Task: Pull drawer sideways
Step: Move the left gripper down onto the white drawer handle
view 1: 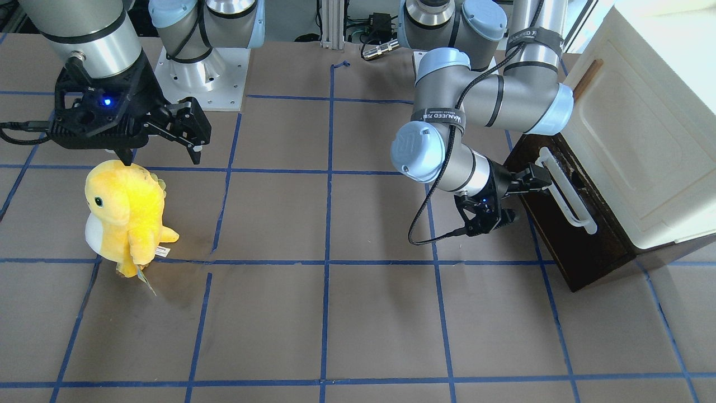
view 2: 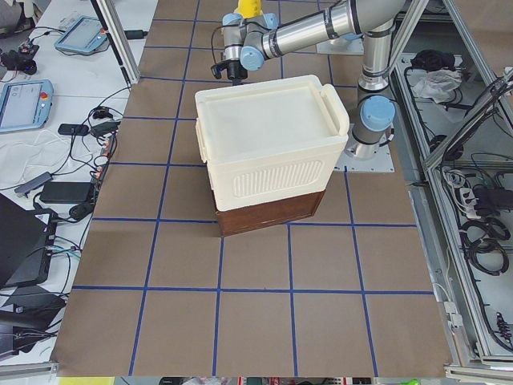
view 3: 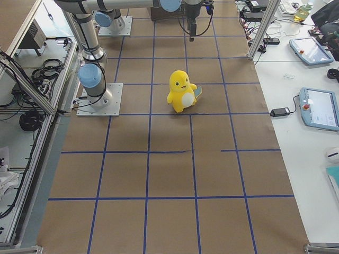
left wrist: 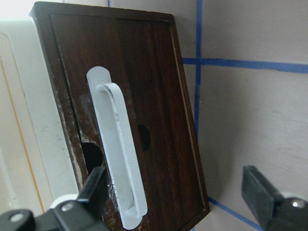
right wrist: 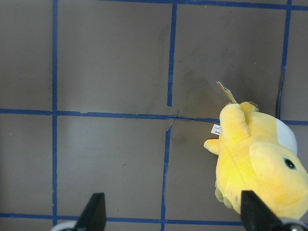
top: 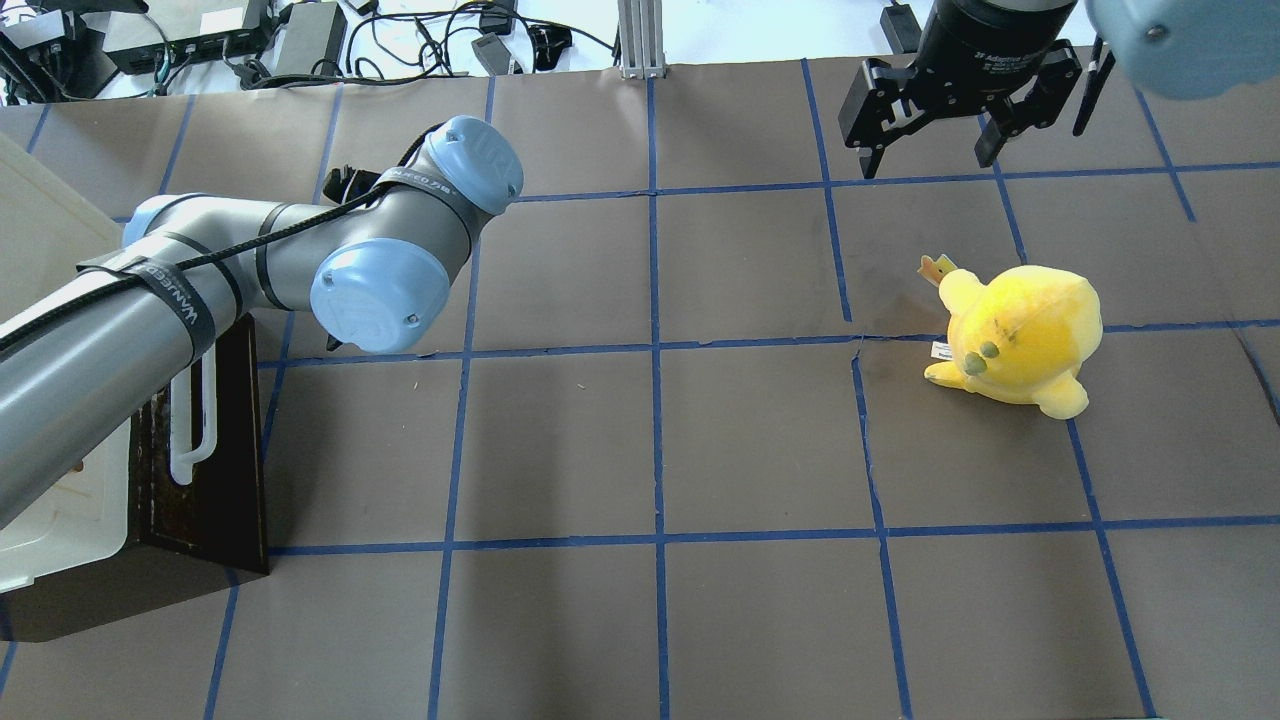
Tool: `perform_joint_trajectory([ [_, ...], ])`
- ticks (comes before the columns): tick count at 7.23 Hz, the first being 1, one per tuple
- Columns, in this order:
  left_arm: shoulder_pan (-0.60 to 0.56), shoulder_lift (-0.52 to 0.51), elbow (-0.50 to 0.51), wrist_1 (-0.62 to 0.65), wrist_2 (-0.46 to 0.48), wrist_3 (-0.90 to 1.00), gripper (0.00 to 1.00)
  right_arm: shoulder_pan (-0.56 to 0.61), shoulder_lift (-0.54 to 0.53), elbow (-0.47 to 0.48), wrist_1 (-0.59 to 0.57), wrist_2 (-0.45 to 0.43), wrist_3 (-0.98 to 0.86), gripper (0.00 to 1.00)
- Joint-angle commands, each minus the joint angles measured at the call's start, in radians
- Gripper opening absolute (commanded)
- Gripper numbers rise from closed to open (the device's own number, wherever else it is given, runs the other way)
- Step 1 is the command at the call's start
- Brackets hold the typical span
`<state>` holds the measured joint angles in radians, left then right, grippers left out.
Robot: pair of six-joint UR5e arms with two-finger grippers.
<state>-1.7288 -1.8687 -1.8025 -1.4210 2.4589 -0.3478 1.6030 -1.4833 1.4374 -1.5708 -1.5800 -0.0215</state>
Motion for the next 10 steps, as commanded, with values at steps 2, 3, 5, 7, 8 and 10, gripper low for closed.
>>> perform_joint_trajectory([
  [2, 0.099, -0.039, -0.089, -0.007, 0.202, -0.008, 1.00, 0.000, 0.000, 0.000, 0.000, 0.000, 0.000, 1.00],
  [3, 0.118, -0.044, -0.098, -0.010, 0.207, -0.005, 1.00, 0.000, 0.000, 0.000, 0.000, 0.000, 0.000, 1.00],
  [5, 0.118, -0.090, -0.097, -0.010, 0.291, -0.008, 1.00, 0.000, 0.000, 0.000, 0.000, 0.000, 0.000, 1.00],
  [7, 0.110, -0.107, -0.074, -0.003, 0.289, 0.007, 0.99, 0.000, 0.000, 0.000, 0.000, 0.000, 0.000, 1.00],
  [8, 0.109, -0.107, -0.075, -0.007, 0.287, 0.007, 0.90, 0.000, 0.000, 0.000, 0.000, 0.000, 0.000, 1.00],
  [10, 0.109, -0.112, -0.078, -0.009, 0.284, 0.007, 0.74, 0.000, 0.000, 0.000, 0.000, 0.000, 0.000, 1.00],
])
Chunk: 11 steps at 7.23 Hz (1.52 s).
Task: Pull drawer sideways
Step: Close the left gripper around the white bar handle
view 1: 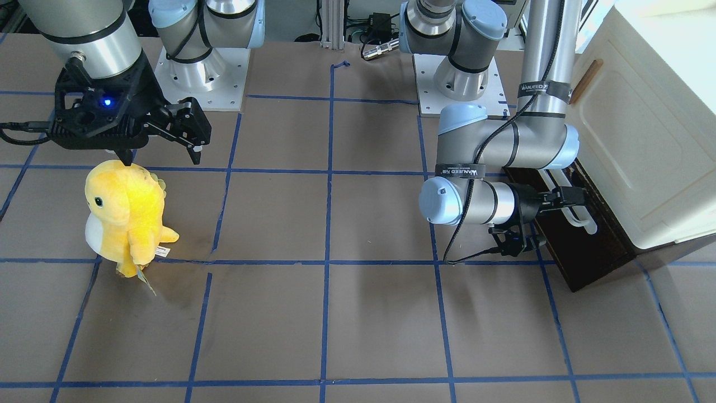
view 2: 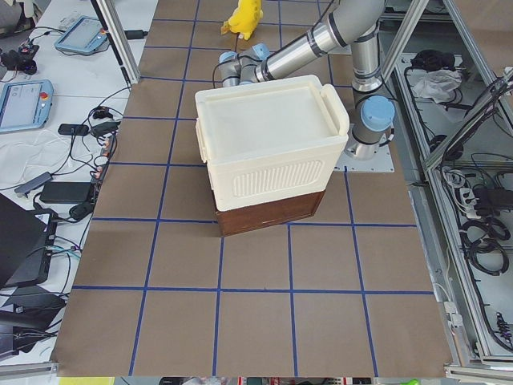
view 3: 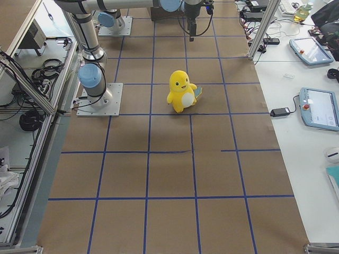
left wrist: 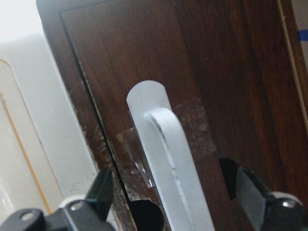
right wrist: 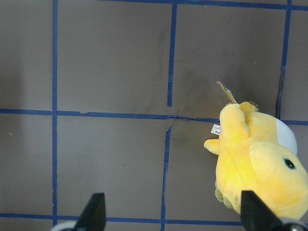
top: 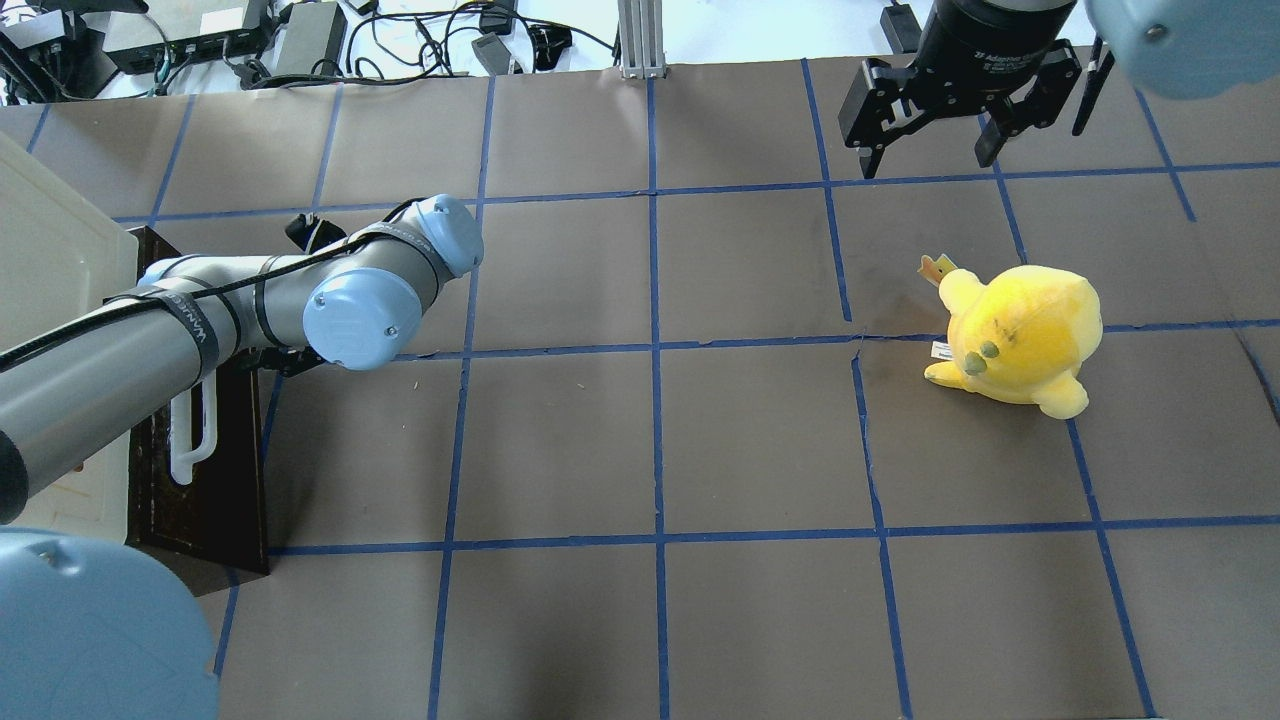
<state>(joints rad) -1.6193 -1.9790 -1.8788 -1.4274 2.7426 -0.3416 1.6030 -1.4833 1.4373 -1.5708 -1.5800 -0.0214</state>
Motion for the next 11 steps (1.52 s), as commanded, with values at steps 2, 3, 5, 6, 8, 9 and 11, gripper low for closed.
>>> perform_joint_trajectory([
  [2, -0.001, -0.001, -0.002, -0.002, -0.001, 0.001, 0.71, 0.000, 0.000, 0.000, 0.000, 0.000, 0.000, 1.00],
  [3, -0.001, 0.000, -0.002, -0.004, -0.003, 0.001, 0.70, 0.000, 0.000, 0.000, 0.000, 0.000, 0.000, 1.00],
  [5, -0.001, 0.000, -0.002, -0.005, -0.003, 0.001, 0.64, 0.000, 0.000, 0.000, 0.000, 0.000, 0.000, 1.00],
  [6, -0.001, 0.002, -0.003, -0.005, -0.003, 0.001, 0.63, 0.000, 0.000, 0.000, 0.000, 0.000, 0.000, 1.00],
  [8, -0.001, 0.003, -0.006, -0.005, -0.004, 0.000, 0.59, 0.000, 0.000, 0.000, 0.000, 0.000, -0.002, 1.00],
  [9, -0.001, 0.005, -0.010, -0.005, -0.007, -0.001, 0.59, 0.000, 0.000, 0.000, 0.000, 0.000, 0.000, 1.00],
  [11, -0.001, 0.002, -0.007, -0.001, -0.009, -0.002, 0.53, 0.000, 0.000, 0.000, 0.000, 0.000, 0.000, 1.00],
])
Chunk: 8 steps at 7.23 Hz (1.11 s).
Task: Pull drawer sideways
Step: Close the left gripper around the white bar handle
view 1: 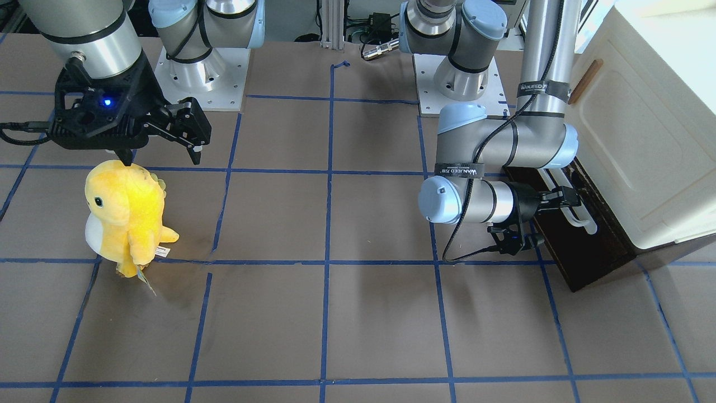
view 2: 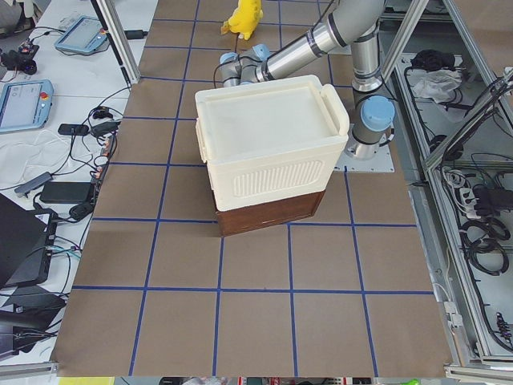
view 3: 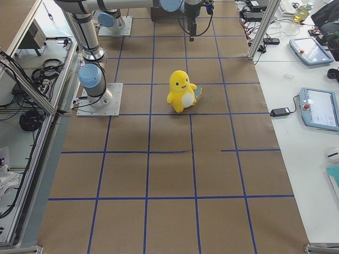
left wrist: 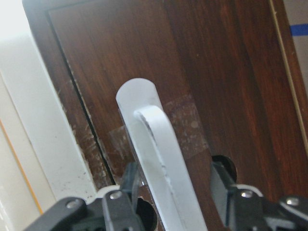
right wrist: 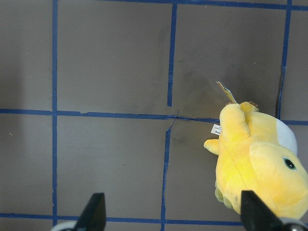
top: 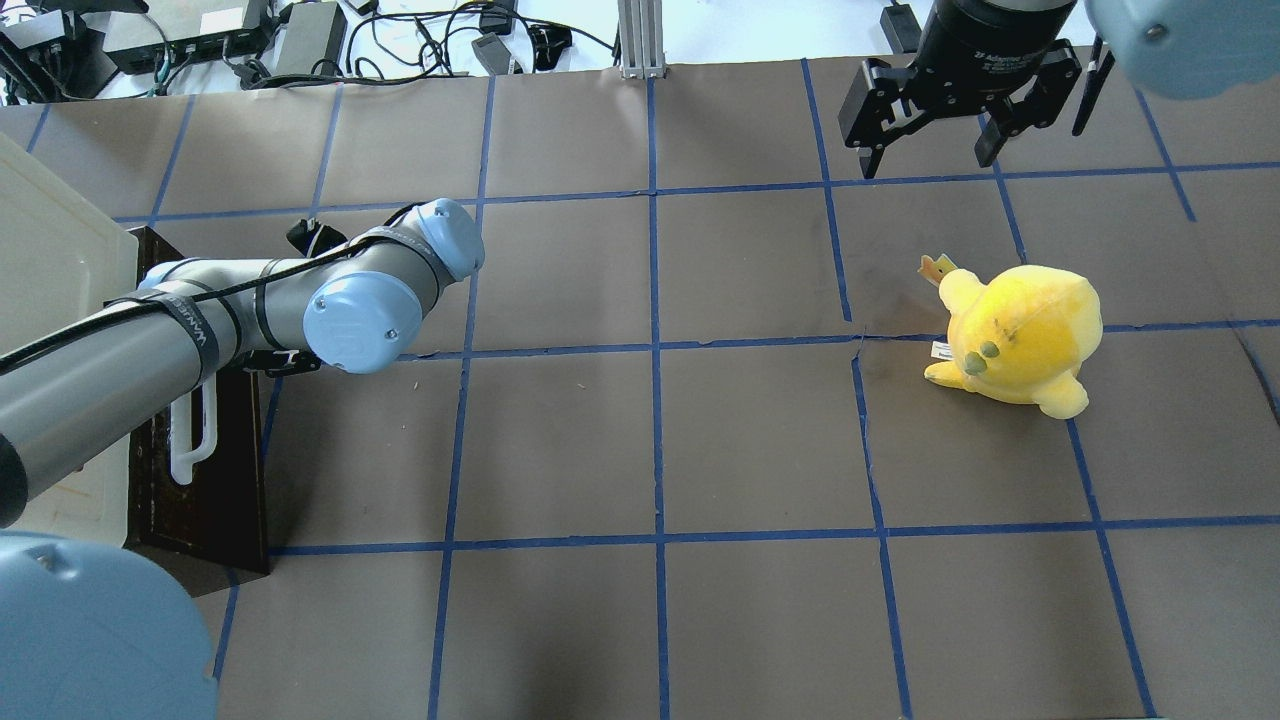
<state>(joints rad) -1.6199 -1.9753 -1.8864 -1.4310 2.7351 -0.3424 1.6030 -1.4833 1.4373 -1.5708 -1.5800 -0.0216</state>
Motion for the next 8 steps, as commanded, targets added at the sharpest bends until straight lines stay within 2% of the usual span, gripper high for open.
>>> perform_joint_trajectory([
  [1, 0.000, -0.001, 0.000, 0.001, -0.005, -0.001, 0.46, 0.000, 0.000, 0.000, 0.000, 0.000, 0.000, 1.00],
  [5, 0.000, 0.001, -0.002, -0.003, -0.009, 0.003, 0.38, 0.000, 0.000, 0.000, 0.000, 0.000, 0.000, 1.00],
  [6, 0.000, 0.000, -0.002, -0.003, -0.009, 0.012, 0.32, 0.000, 0.000, 0.000, 0.000, 0.000, 0.000, 1.00],
  [8, -0.002, -0.001, 0.003, -0.002, -0.009, 0.016, 0.31, 0.000, 0.000, 0.000, 0.000, 0.000, 0.000, 1.00],
])
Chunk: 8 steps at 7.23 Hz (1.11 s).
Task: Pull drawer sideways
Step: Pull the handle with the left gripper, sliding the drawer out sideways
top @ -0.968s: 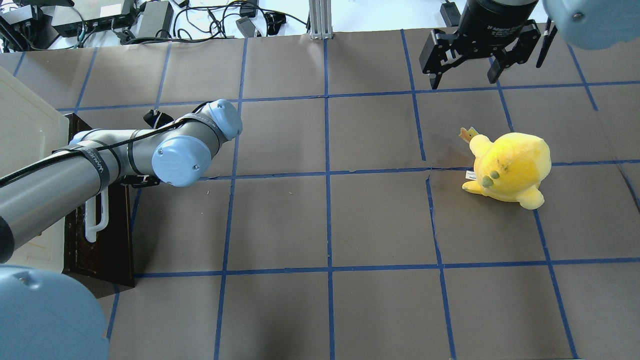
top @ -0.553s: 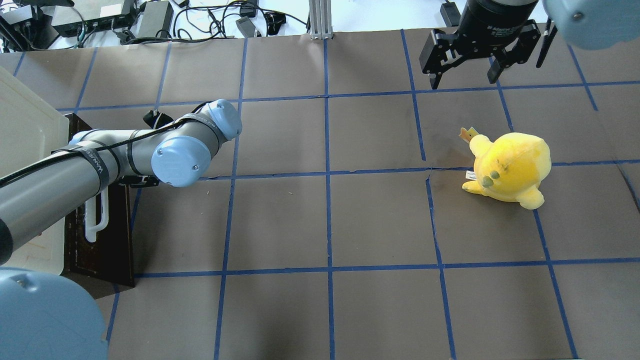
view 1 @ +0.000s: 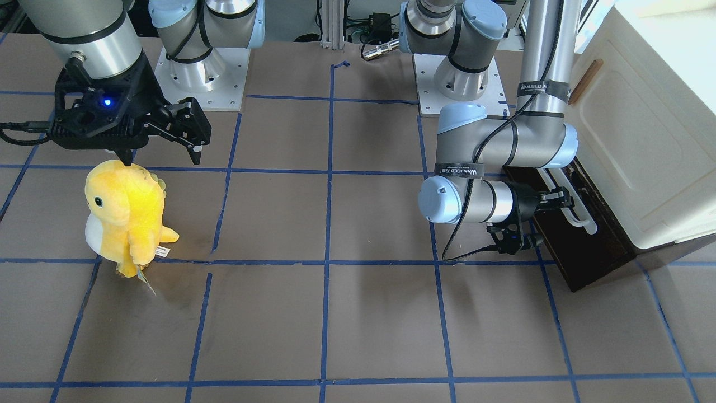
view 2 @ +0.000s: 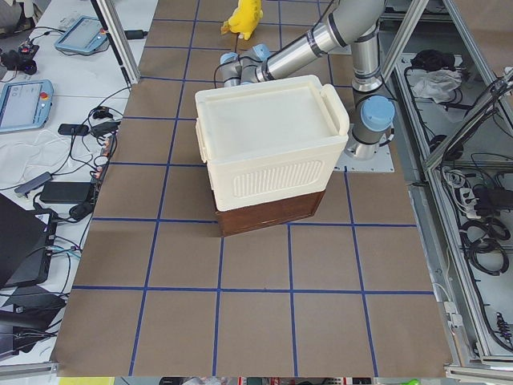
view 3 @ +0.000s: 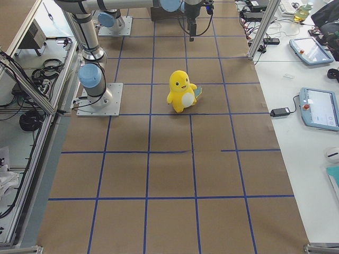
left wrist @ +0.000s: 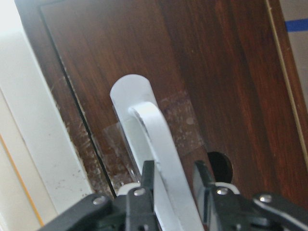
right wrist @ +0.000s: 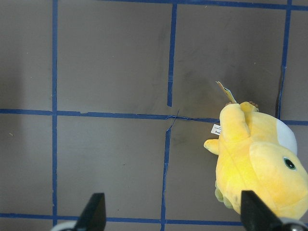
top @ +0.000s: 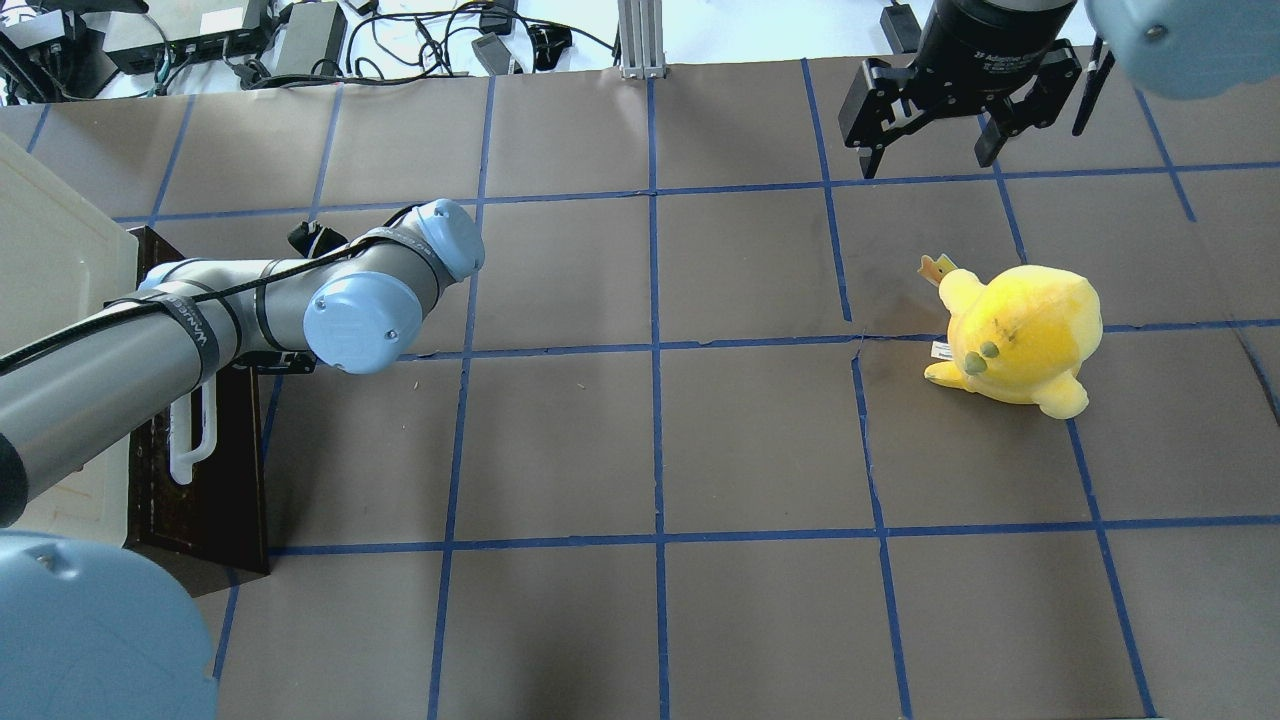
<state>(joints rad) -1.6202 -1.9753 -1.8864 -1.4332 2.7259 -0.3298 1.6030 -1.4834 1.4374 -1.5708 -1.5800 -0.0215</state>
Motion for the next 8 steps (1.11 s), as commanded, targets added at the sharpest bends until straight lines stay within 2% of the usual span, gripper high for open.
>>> perform_joint_trajectory([
  [1, -0.003, -0.002, 0.004, 0.002, 0.000, 0.005, 0.30, 0.000, 0.000, 0.000, 0.000, 0.000, 0.000, 1.00],
  [4, -0.039, -0.005, 0.010, 0.008, -0.002, 0.014, 0.24, 0.000, 0.000, 0.000, 0.000, 0.000, -0.002, 1.00],
  [7, -0.104, -0.001, 0.044, 0.011, -0.054, 0.029, 0.24, 0.000, 0.000, 0.000, 0.000, 0.000, 0.000, 1.00],
  [8, -0.113, -0.002, 0.052, 0.016, -0.107, 0.035, 0.24, 0.000, 0.000, 0.000, 0.000, 0.000, 0.000, 1.00],
])
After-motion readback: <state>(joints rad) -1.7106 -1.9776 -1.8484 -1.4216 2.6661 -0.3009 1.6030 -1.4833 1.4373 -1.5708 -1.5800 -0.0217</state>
